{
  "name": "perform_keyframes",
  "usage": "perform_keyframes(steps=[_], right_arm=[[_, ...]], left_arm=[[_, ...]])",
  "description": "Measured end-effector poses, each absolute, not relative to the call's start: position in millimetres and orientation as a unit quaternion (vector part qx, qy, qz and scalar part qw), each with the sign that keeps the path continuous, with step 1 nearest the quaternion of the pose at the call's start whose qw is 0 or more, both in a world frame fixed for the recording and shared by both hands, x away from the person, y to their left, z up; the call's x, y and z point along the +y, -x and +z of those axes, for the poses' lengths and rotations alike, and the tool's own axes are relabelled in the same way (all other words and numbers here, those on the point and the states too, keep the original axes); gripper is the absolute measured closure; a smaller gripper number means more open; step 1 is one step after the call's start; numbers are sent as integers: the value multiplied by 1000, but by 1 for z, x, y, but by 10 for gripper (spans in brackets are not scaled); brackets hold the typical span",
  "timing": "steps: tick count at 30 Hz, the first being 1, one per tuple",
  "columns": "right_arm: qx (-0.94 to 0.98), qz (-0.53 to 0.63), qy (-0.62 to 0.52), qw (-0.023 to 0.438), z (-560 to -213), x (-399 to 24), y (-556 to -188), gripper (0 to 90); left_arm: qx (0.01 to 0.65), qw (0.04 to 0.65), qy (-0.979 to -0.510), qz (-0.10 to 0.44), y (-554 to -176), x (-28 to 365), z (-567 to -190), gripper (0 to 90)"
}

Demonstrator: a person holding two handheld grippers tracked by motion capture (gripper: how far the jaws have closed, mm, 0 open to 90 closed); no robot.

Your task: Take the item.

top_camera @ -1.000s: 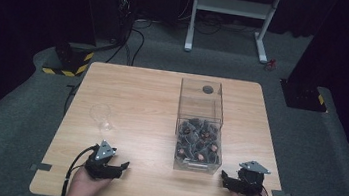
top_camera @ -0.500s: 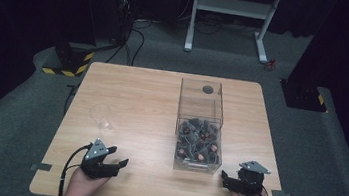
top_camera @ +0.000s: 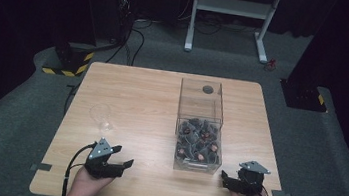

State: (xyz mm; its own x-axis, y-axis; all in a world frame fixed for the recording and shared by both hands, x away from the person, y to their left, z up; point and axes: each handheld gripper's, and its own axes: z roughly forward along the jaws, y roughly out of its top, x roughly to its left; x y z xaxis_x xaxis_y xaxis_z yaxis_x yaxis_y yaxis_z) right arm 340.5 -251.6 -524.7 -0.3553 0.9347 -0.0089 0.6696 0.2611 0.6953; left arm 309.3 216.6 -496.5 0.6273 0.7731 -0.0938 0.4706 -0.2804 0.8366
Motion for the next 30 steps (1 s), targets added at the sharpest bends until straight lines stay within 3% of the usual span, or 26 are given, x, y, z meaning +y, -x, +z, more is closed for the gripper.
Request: perform_keyframes(steps=[14, 30], right_arm=[[766, 307, -522, 215, -525, -251, -340, 80], [768, 308, -519, 213, -525, -251, -340, 79]], left_arm=[[373, 444, -791, 195, -312, 194, -470, 240], [356, 471, -786, 183, -321, 176, -455, 231]])
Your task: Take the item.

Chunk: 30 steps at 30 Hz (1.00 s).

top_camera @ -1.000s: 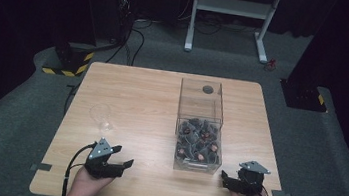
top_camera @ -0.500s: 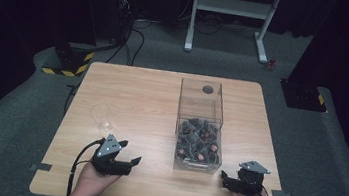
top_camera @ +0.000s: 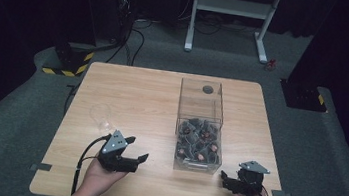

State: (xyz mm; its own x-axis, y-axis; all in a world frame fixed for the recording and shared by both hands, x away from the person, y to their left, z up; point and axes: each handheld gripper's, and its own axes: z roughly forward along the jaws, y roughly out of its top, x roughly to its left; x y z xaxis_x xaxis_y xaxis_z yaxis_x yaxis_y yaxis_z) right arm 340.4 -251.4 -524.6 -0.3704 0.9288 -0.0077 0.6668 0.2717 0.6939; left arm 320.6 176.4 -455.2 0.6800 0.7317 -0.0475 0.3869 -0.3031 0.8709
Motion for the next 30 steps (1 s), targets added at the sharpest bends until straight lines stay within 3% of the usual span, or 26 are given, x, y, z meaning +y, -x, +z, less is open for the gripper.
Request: perform_keyframes(steps=[30], right_arm=[[768, 308, -519, 213, -525, -251, -340, 78]], left_arm=[[344, 488, -787, 155, -339, 149, -444, 217]])
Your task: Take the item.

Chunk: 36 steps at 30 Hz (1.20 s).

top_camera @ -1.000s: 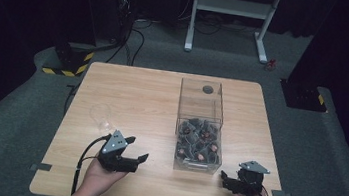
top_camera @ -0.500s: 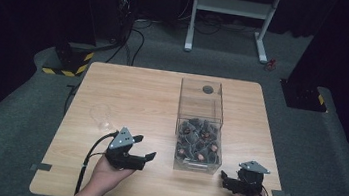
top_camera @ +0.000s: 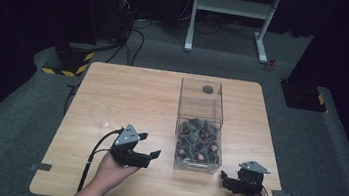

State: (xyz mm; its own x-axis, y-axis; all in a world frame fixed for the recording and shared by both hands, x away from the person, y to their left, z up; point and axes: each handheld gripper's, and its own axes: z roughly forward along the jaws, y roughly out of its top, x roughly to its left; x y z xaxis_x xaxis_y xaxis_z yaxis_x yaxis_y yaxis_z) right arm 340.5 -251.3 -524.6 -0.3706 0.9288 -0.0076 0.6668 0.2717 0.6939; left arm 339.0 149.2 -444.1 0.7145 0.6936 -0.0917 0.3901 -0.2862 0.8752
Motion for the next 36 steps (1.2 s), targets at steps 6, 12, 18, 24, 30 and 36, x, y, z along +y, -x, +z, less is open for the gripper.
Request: perform_keyframes(steps=[6, 12, 18, 24, 30, 36], right_arm=[[770, 308, -517, 212, -525, -251, -341, 78], [771, 309, -516, 212, -525, -251, -341, 78], [771, 309, -516, 212, -525, -251, -341, 78], [772, 308, -514, 213, -525, -251, -341, 78], [772, 309, -513, 212, -525, -251, -341, 78], [772, 309, -513, 212, -525, -251, -341, 78]], left_arm=[[341, 490, -787, 153, -341, 144, -443, 215], [336, 494, -788, 149, -344, 138, -439, 213], [329, 496, -790, 149, -347, 132, -434, 214], [323, 497, -792, 147, -349, 126, -432, 214], [321, 499, -793, 141, -352, 121, -430, 218], [317, 499, -795, 138, -355, 115, -428, 223]])
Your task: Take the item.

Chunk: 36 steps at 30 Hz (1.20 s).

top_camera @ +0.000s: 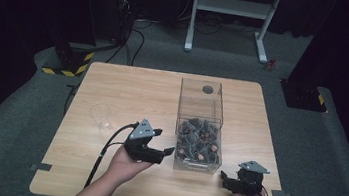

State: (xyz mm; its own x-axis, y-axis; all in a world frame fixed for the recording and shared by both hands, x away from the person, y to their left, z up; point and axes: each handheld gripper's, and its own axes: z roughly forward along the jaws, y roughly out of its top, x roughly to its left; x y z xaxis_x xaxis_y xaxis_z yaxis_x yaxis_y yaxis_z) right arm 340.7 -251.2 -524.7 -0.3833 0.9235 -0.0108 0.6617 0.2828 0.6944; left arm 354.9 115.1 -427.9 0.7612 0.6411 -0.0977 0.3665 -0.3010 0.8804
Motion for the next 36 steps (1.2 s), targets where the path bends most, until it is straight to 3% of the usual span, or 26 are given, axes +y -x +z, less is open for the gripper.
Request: perform_keyframes(steps=[36], right_arm=[[774, 309, -510, 212, -525, -251, -341, 78]], left_arm=[[303, 507, -799, 116, -382, 76, -423, 269]])
